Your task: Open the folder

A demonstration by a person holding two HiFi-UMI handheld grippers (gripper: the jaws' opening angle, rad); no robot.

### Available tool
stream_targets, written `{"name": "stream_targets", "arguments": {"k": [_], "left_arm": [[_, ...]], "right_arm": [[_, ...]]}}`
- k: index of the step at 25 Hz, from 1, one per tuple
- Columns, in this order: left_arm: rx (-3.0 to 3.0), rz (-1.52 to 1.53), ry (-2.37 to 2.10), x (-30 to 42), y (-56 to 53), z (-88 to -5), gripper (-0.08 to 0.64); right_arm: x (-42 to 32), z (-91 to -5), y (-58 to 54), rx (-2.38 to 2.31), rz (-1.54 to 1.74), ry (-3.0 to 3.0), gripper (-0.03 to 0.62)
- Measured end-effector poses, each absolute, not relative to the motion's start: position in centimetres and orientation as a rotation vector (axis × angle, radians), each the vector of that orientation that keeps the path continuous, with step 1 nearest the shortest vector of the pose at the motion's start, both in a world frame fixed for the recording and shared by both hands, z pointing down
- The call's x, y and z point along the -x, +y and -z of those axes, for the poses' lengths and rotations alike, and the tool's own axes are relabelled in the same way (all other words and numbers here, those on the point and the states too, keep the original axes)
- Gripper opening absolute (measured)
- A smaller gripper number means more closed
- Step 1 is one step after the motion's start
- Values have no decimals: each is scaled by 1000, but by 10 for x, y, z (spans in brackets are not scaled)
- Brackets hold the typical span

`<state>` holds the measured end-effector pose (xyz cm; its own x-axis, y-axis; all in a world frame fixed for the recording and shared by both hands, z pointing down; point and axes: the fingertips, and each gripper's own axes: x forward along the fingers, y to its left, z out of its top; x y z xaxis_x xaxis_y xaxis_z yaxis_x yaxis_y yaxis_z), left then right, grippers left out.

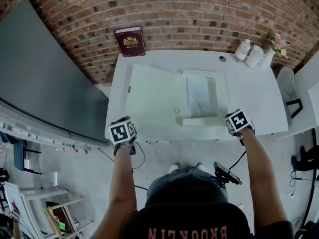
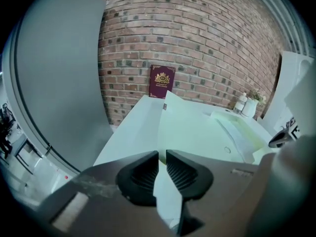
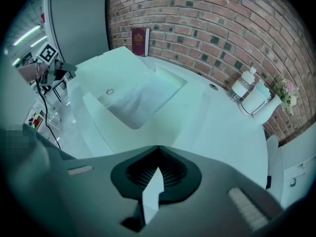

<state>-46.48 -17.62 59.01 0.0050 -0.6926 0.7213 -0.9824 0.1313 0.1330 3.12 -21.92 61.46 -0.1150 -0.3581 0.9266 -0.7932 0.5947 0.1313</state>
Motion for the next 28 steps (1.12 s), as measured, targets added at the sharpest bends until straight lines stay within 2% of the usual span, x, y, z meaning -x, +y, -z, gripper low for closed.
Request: {"name": "stream_targets", "arguments": {"k": [12, 22, 28], "left_arm": [[-1508, -625, -1705, 479, -177, -637, 82], [-1492, -796, -1724, 486, -181, -667, 119], [-1477, -901, -1717, 490, -178, -673, 179]], "right_arm": [[-31, -616, -218, -937, -496, -1712, 2], [-32, -615, -219, -927, -508, -1706, 2], [-32, -615, -219, -922, -506, -1701, 1]]}}
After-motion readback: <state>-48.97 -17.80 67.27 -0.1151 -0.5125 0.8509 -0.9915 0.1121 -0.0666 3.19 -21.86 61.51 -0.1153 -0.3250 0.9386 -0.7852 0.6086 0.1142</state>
